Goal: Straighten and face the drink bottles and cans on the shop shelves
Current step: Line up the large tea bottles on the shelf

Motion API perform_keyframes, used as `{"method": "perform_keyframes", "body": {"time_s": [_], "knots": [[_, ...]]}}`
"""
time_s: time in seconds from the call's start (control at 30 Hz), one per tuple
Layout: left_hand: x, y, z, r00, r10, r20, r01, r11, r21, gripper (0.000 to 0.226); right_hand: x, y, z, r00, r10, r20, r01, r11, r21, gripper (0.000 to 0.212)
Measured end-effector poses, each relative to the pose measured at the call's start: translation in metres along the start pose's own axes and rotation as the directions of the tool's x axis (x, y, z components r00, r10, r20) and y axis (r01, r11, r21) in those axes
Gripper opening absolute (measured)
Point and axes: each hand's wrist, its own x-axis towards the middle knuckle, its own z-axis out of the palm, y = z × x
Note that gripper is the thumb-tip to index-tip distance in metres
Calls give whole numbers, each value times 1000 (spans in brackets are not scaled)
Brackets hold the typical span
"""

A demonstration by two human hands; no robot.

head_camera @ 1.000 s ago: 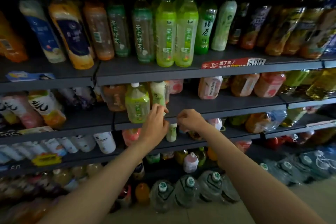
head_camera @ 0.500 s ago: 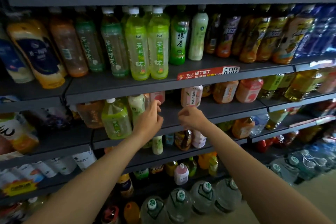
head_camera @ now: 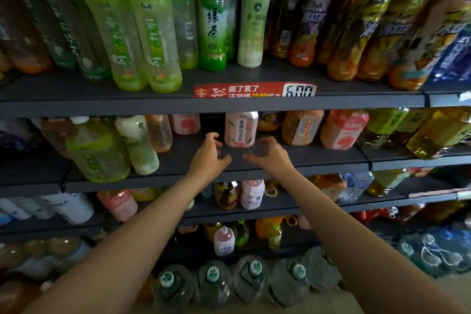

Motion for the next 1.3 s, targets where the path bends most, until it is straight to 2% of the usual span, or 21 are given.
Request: {"method": "perform_keyframes", "body": {"time_s": [0.13, 0.27, 0.37, 0.47, 0.53, 0.6, 0.67, 0.77, 0.9, 0.97, 1.03, 1.1, 1.2, 1.3], "knots": [[41, -2, 40, 992, -87, -92, 76, 990, -117, 72, 60, 32, 10, 1000, -18, 25, 14, 989, 149, 90], [87, -15, 62, 981, -148, -127, 121, 972, -201, 79, 119, 53, 33, 997, -68, -26, 72, 942, 327, 85], [109, -31, 75, 977, -197, -83, 168, 949, -267, 81, 146, 61, 53, 992, -124, -31, 125, 877, 464, 88], [115, -42, 88, 980, -194, -51, 166, 927, -337, 79, 154, 64, 71, 976, -165, -141, 212, 860, 464, 88], [113, -46, 90, 982, -166, -86, 117, 906, -406, 69, 146, 62, 80, 951, -212, -223, 292, 853, 434, 81], [105, -52, 85, 978, -151, -146, 70, 891, -448, 56, 128, 57, 89, 936, -247, -249, 322, 889, 326, 75], [94, -63, 73, 952, -159, -262, 42, 915, -401, 52, 110, 51, 101, 919, -282, -276, 348, 909, 227, 70], [76, -85, 54, 917, -177, -356, 71, 954, -292, 50, 90, 46, 123, 900, -349, -261, 409, 883, 229, 68], [58, -108, 42, 928, -117, -353, 19, 963, -269, 38, 89, 46, 140, 919, -344, -194, 394, 839, 376, 75], [55, -110, 43, 927, -103, -359, 8, 966, -258, 29, 90, 48, 147, 934, -325, -146, 355, 825, 439, 91], [55, -108, 48, 921, -82, -382, -22, 966, -259, 35, 91, 51, 145, 940, -327, -99, 330, 792, 514, 101], [53, -105, 51, 919, -52, -390, -52, 967, -251, 44, 92, 53, 139, 939, -327, -105, 330, 774, 541, 99], [54, -98, 57, 946, 16, -323, -89, 973, -212, 40, 94, 60, 119, 945, -276, -176, 328, 794, 513, 89], [54, -89, 65, 965, 73, -253, -122, 975, -184, 48, 96, 71, 106, 945, -230, -233, 320, 797, 511, 87]]}}
